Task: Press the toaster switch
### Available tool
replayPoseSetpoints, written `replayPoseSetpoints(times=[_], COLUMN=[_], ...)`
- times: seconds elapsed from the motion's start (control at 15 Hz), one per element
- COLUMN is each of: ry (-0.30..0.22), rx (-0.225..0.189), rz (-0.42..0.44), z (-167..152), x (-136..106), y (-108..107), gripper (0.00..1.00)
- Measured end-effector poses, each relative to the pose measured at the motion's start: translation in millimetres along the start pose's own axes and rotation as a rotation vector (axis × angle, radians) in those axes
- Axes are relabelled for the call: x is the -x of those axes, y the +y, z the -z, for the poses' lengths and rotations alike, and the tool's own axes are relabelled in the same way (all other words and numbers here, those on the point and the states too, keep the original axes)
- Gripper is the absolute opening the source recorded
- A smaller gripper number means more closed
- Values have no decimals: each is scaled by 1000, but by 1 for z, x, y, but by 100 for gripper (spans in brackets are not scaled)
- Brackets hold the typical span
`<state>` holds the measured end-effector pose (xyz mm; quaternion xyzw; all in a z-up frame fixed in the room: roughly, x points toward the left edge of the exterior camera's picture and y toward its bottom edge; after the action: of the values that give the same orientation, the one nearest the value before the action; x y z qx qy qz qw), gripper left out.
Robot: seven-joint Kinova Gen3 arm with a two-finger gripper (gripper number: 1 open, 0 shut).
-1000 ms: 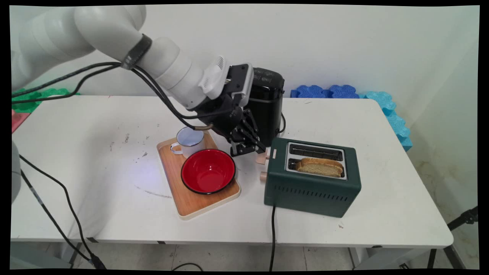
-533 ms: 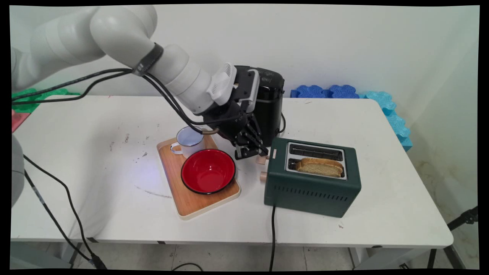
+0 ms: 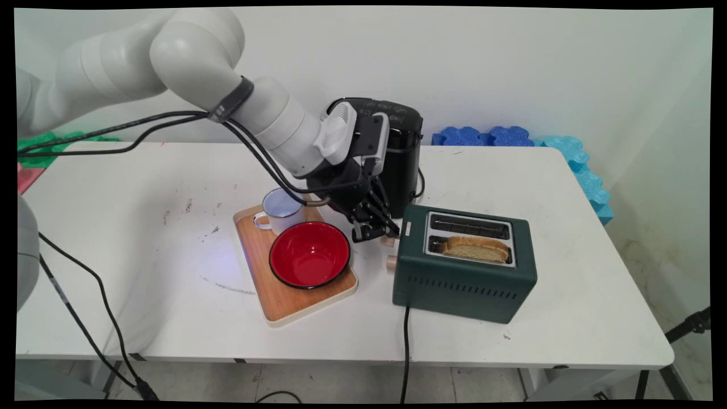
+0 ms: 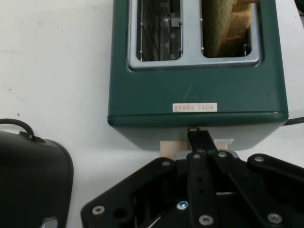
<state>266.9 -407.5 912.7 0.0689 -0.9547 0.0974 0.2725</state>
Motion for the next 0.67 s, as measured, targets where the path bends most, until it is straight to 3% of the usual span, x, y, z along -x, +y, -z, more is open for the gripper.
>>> replayPoseSetpoints(times=[0.67], ry=[-4], rx=[-1], rz=[20], z=[-11], x=[7], y=[0], gripper=[0])
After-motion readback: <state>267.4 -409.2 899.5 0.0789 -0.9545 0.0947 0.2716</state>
